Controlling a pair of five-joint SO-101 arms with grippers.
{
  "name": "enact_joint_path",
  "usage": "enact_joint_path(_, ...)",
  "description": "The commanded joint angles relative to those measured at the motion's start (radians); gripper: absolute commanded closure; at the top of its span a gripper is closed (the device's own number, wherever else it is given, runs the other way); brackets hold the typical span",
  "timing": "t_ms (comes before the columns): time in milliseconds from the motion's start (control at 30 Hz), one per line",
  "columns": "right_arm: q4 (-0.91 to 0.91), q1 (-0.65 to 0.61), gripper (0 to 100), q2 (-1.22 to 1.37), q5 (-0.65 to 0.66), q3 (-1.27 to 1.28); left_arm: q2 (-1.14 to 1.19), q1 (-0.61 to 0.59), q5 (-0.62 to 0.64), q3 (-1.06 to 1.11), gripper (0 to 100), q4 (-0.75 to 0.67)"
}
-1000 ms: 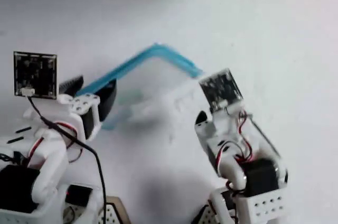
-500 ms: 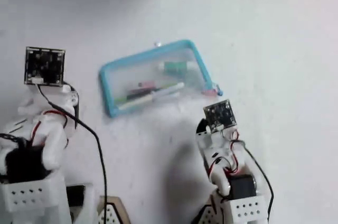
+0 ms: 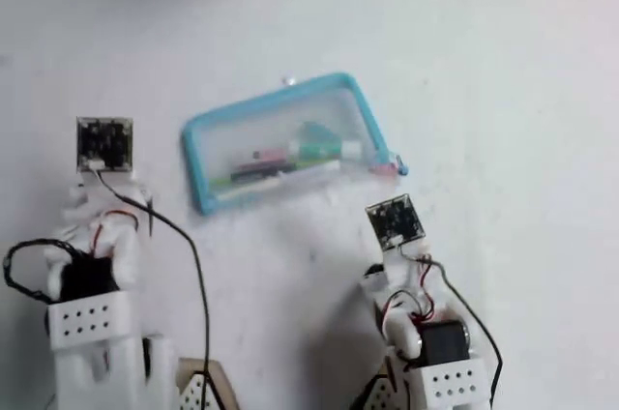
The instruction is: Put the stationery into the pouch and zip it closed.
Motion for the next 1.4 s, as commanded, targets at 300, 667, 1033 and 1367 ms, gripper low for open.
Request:
enact_joint_path(300, 0.031, 0.007, 98.1, -0.016, 0.006, 0.009, -0.018, 0.001, -0.008, 0.374, 98, -0.436)
enact_joint_path(667, 0.031, 0.007, 98.1, -0.016, 0.006, 0.009, -0.018, -0.001, -0.006, 0.402, 98, -0.397)
enact_joint_path(1033, 0.031, 0.007, 98.1, -0.016, 0.006, 0.009, -0.018, -0.001, -0.006, 0.402, 98, -0.4)
enact_joint_path(1367, 0.031, 0.007, 98.1, -0.016, 0.006, 0.009, -0.018, -0.001, -0.006, 0.402, 98, -0.4)
